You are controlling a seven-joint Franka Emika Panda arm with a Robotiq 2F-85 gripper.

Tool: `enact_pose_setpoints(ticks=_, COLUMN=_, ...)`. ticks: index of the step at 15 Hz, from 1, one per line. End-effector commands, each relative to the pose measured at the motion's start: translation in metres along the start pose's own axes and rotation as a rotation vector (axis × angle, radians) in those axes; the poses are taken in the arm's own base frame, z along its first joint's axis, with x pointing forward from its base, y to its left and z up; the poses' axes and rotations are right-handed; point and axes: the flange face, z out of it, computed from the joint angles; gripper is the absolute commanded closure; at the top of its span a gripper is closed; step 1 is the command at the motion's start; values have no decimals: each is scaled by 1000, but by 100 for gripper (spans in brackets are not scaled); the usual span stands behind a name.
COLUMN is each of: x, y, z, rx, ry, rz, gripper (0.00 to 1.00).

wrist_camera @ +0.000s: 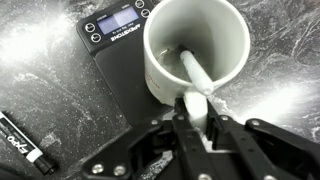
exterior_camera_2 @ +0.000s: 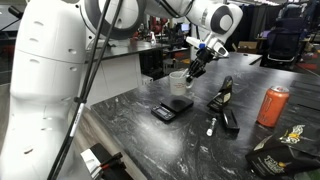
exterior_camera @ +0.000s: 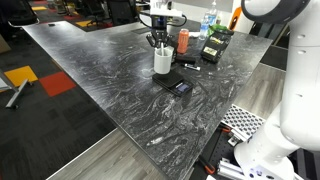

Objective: Pick up the cup and put it on the table

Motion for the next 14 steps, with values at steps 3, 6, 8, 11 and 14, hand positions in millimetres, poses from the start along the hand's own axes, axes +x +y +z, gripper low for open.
enact_pose_setpoints(ticks=3, x=-5, y=-31, z=-10, rx=-9, ry=-70, rz=-63, gripper=96)
enact_pose_setpoints(ticks=6, x=-4, y=-61, z=8, rx=-63, ry=-116, rz=-104, gripper=96)
enact_pose_setpoints(ticks=8, x=-1, y=-78, z=24, rx=-97, ry=-150, rz=-128, gripper=96)
enact_pose_setpoints(ticks=11, x=4, y=-98, z=47, rx=-141, ry=-196, rz=-164, gripper=96)
enact_pose_setpoints(ticks=14, x=5, y=-113, z=67, rx=-185, ry=-235, rz=-192, gripper=96)
